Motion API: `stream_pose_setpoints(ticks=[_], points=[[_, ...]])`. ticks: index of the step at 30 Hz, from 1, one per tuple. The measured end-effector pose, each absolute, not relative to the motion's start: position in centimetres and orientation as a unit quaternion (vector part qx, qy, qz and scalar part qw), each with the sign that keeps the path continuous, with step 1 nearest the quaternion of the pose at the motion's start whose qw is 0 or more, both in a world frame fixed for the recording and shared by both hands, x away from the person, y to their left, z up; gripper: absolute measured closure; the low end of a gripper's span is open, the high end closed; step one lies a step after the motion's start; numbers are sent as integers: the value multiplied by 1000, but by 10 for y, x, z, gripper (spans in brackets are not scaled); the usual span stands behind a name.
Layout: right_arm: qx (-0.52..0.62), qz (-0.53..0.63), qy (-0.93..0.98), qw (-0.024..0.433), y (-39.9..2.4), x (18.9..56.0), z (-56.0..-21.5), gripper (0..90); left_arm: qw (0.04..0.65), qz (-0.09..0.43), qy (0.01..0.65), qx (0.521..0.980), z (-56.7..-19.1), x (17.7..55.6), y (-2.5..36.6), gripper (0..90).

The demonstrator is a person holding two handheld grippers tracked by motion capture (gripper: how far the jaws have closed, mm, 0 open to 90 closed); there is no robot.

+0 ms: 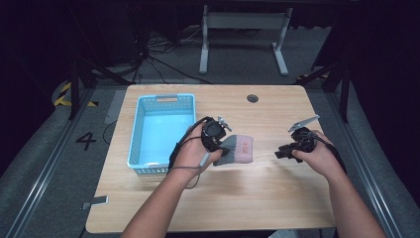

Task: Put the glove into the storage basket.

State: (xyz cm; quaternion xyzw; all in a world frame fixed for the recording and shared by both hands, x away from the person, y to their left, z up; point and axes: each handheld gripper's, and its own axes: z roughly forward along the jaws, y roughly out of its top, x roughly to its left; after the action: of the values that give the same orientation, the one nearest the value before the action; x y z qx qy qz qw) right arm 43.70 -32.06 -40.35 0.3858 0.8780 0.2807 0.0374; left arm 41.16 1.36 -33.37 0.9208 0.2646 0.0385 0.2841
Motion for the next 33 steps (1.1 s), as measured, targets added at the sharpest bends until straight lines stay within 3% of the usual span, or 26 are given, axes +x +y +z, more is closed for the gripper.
stream_pose_setpoints(ticks=[14, 33], points=[[394, 275, 876, 35, -325, 434, -409, 633, 296, 53, 269, 915, -313, 423, 38, 691], [403, 270, 874, 33, -330, 427, -413, 632, 312, 74, 301, 898, -291, 453, 100, 690]])
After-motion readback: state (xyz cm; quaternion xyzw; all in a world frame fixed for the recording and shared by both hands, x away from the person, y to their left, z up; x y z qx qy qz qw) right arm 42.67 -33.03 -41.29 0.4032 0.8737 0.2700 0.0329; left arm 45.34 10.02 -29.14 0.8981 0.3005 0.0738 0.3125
